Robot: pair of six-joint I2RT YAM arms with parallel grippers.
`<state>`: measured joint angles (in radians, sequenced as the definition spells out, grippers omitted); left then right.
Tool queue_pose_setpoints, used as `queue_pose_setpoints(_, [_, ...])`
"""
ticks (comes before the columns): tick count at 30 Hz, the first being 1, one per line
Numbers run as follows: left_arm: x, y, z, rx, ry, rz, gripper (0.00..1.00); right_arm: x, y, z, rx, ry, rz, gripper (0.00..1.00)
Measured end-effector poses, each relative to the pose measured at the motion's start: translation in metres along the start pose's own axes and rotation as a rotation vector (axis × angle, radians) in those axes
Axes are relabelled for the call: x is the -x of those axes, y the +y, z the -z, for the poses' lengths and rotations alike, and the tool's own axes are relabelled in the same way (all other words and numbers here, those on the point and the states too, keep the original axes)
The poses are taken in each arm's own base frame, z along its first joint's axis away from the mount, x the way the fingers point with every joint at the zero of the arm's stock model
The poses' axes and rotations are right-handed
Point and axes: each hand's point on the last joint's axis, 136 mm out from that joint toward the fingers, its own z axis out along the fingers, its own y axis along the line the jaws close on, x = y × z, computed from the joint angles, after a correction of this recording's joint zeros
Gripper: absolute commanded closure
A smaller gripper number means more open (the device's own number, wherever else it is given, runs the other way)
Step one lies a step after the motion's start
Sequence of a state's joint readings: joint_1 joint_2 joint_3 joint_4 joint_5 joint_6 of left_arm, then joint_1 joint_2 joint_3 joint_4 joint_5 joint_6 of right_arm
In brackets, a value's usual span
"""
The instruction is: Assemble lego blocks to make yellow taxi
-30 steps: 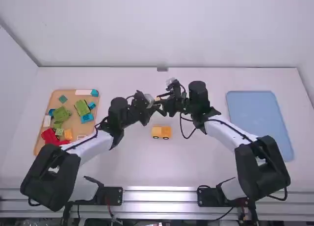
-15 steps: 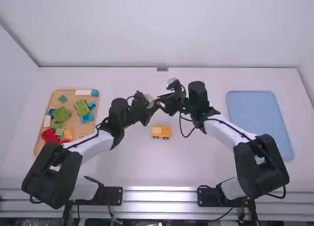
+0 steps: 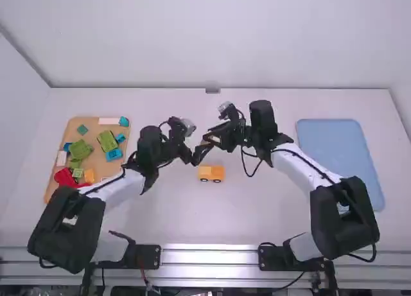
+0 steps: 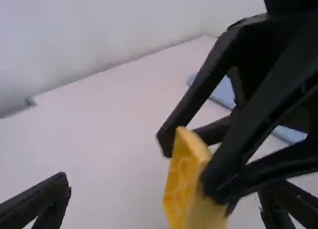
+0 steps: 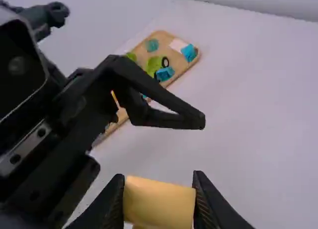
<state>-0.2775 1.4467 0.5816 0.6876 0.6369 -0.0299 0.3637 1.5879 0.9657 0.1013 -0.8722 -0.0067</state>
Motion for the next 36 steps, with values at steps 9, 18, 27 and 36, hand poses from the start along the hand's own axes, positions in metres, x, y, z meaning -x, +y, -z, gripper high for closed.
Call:
queue_pose_setpoints(9, [0.02, -0.026, 0.025, -0.413, 0.022, -0.049, 0.01, 0.021, 0.034, 0.016, 0.083, 0.134, 0.256, 0.87])
queue_pose_setpoints(18, [0.006, -0.051, 0.033, -0.634, -0.035, -0.173, 0.01, 0.019, 0.054, 0.013, 0.16, 0.144, 0.397, 0.87])
queue_pose_setpoints(27, [0.008, -0.055, 0.036, -0.66, -0.066, -0.234, 0.43, 0.011, 0.064, 0.011, 0.2, 0.162, 0.441, 0.87])
queue_pose_setpoints(36, [0.008, -0.054, 0.035, -0.656, -0.067, -0.241, 0.8, 0.012, 0.068, 0.013, 0.226, 0.151, 0.443, 0.87])
